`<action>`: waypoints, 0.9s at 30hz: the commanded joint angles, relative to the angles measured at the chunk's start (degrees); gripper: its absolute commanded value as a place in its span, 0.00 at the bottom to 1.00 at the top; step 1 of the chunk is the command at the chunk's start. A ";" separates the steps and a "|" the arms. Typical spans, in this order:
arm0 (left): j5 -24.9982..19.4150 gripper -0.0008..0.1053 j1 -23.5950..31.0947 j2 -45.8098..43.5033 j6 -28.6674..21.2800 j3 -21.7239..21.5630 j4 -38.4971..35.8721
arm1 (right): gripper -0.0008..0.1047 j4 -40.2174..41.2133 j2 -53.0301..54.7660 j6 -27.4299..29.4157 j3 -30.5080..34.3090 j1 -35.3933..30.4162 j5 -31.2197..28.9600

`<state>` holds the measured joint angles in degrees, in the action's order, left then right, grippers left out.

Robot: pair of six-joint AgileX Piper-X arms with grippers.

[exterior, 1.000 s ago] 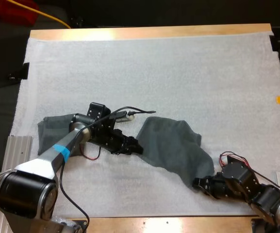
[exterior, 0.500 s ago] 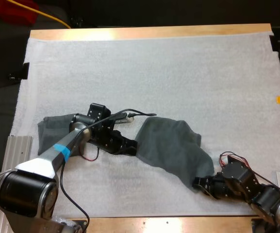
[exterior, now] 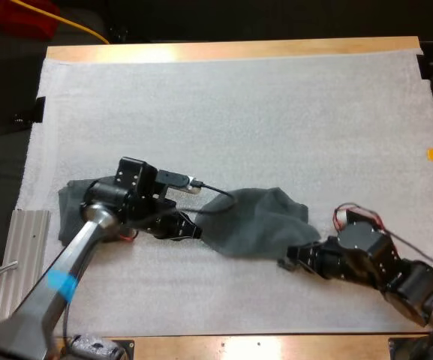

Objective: Pick towel from pile, fold and stack

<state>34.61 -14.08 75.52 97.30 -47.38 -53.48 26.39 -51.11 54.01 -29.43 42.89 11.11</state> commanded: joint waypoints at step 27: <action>-4.59 0.01 -0.55 -19.71 -0.28 -22.28 -26.56 | 0.02 33.07 0.38 14.25 -31.17 0.61 1.91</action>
<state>30.43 -14.50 55.98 96.92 -69.38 -79.59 59.01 -51.10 67.33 -60.03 43.56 12.41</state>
